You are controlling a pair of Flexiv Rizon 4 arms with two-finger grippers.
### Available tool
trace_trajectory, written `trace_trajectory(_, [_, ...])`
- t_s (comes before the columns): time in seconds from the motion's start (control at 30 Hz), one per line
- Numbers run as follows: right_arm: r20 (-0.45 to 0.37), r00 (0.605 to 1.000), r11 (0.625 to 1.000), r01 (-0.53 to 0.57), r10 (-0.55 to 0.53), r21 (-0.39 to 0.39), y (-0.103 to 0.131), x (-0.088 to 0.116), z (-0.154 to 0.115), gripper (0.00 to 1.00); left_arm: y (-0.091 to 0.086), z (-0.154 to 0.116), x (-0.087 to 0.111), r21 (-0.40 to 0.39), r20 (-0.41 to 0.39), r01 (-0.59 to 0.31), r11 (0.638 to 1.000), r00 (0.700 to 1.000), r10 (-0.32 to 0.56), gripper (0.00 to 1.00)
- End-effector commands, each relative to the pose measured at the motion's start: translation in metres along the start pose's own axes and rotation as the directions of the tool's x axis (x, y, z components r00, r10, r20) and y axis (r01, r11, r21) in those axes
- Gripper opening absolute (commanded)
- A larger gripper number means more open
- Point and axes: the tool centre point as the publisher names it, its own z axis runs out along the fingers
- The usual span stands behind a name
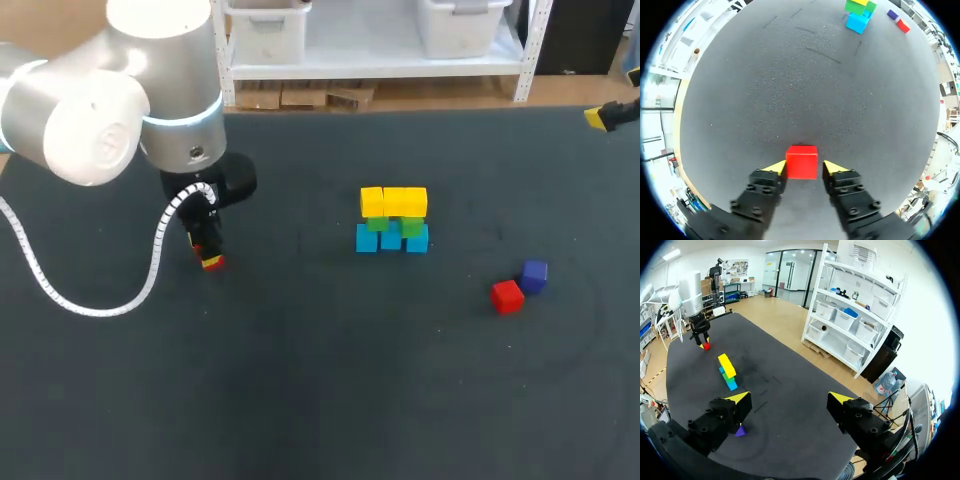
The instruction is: Place the blue cubes, place green cubes on the blue cubes, place the yellow cubes on the green cubes, then place the red cubes on the yellow cubes, and place purple cube on the red cubes.
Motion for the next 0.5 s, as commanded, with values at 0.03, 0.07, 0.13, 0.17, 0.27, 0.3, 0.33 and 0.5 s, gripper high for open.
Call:
trace_trajectory(0.03, [0.0, 1.0, 0.999, -0.002, 0.002, 0.039, 0.004, 0.001, -0.002, 1.0, 0.002, -0.014, -0.004, 0.007, 0.015, -0.019, 1.0, 1.0, 0.019, 0.0])
trace_trajectory(0.07, [0.0, 1.0, 0.999, -0.002, 0.002, 0.039, 0.004, 0.001, -0.002, 1.0, 0.001, -0.02, -0.007, 0.003, 0.025, -0.029, 1.0, 0.999, 0.029, 0.0])
trace_trajectory(0.13, [0.0, 1.0, 0.999, -0.002, 0.002, 0.039, 0.004, 0.001, -0.002, 1.0, -0.001, -0.032, -0.011, -0.015, 0.043, -0.058, 0.998, 0.997, 0.058, 0.0])
trace_trajectory(0.17, [0.0, 1.0, 0.999, -0.002, 0.002, 0.039, 0.004, 0.001, -0.002, 1.0, -0.001, -0.039, -0.014, -0.022, 0.058, -0.069, 0.997, 0.996, 0.07, 0.0])
trace_trajectory(0.27, [0.0, 1.0, 0.999, -0.002, 0.002, 0.039, 0.004, 0.001, -0.002, 1.0, 0.002, -0.064, -0.022, -0.059, 0.102, -0.124, 0.991, 0.986, 0.13, 0.0])
trace_trajectory(0.3, [0.0, 1.0, 0.999, -0.002, 0.002, 0.039, 0.004, 0.001, -0.002, 1.0, 0.002, -0.07, -0.024, -0.066, 0.111, -0.135, 0.989, 0.984, 0.141, 0.0])
trace_trajectory(0.33, [0.0, 1.0, 0.999, -0.002, 0.002, 0.039, 0.004, 0.001, -0.002, 1.0, 0.004, -0.083, -0.029, -0.085, 0.127, -0.164, 0.983, 0.977, 0.174, 0.0])
trace_trajectory(0.5, [0.0, 1.0, 0.999, -0.002, 0.002, 0.039, 0.004, 0.001, -0.002, 1.0, 0.012, -0.12, -0.049, -0.113, 0.157, -0.24, 0.964, 0.954, 0.256, 0.0])
